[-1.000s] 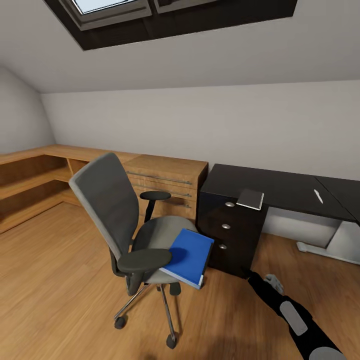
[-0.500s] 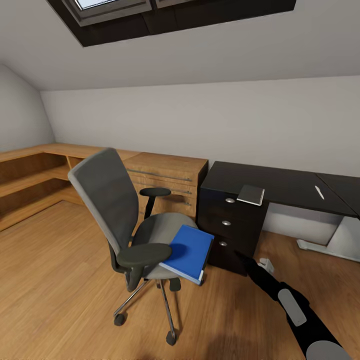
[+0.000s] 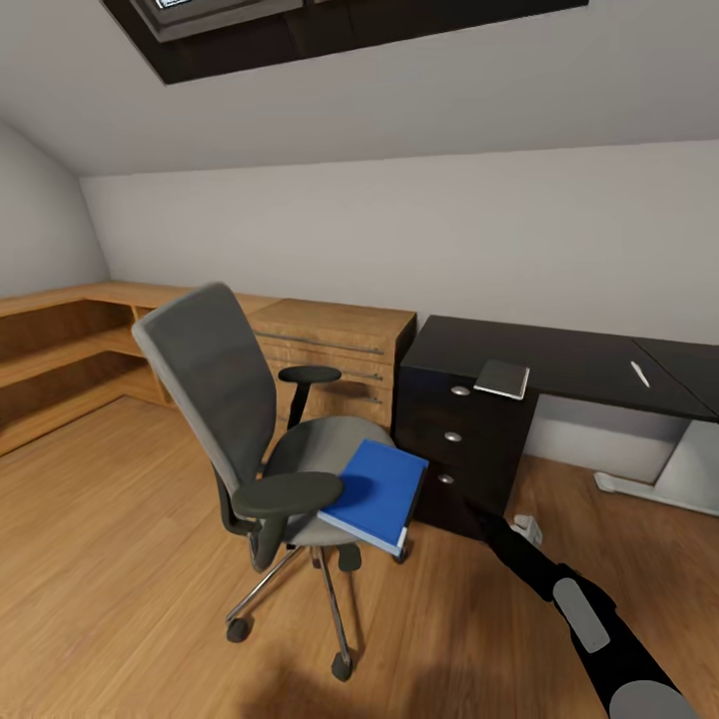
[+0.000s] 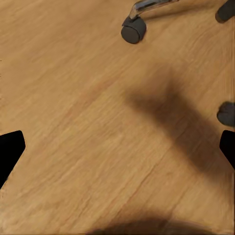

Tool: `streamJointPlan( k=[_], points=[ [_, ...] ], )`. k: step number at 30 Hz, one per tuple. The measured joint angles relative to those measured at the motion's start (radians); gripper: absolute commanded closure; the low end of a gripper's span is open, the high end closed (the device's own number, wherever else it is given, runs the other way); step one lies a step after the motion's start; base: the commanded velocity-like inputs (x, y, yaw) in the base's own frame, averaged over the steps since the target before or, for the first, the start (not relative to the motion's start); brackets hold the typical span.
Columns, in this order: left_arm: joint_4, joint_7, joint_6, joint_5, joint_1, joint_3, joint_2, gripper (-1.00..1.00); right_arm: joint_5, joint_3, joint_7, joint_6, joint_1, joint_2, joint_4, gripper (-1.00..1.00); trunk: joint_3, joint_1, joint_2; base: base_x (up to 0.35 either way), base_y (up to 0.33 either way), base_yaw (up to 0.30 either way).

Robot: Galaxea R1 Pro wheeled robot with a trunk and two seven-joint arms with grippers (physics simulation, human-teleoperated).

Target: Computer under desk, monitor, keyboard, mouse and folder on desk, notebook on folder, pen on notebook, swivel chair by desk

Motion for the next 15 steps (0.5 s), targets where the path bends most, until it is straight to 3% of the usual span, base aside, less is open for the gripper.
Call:
streamJointPlan(
  k=[4,6,11,15],
  points=[
    [-0.148,-0.001,0.225,0.009,0.000,0.005,0.032,-1.00,0.010,0.005,-0.001,0.000,0.001,0.003,0.001,-1.00,-0.013,0.015,-0.028,0.000,0.000,0.000],
    [-0.180,0.000,0.280,0.015,0.000,0.006,0.037,-1.00,0.012,0.013,-0.001,0.000,0.001,0.007,0.006,-1.00,-0.019,0.023,-0.042,0.000,0.000,0.000],
    [-0.202,0.001,0.322,0.040,0.000,0.011,0.039,-1.00,0.015,0.035,-0.001,0.000,0.001,0.011,0.023,-1.00,-0.035,0.042,-0.077,0.000,0.000,0.000],
    [-0.195,-0.003,0.331,0.085,0.000,0.012,0.037,-1.00,0.019,0.072,-0.001,-0.001,0.001,0.012,0.037,-1.00,-0.044,0.054,-0.098,0.000,0.000,0.000]
  ],
)
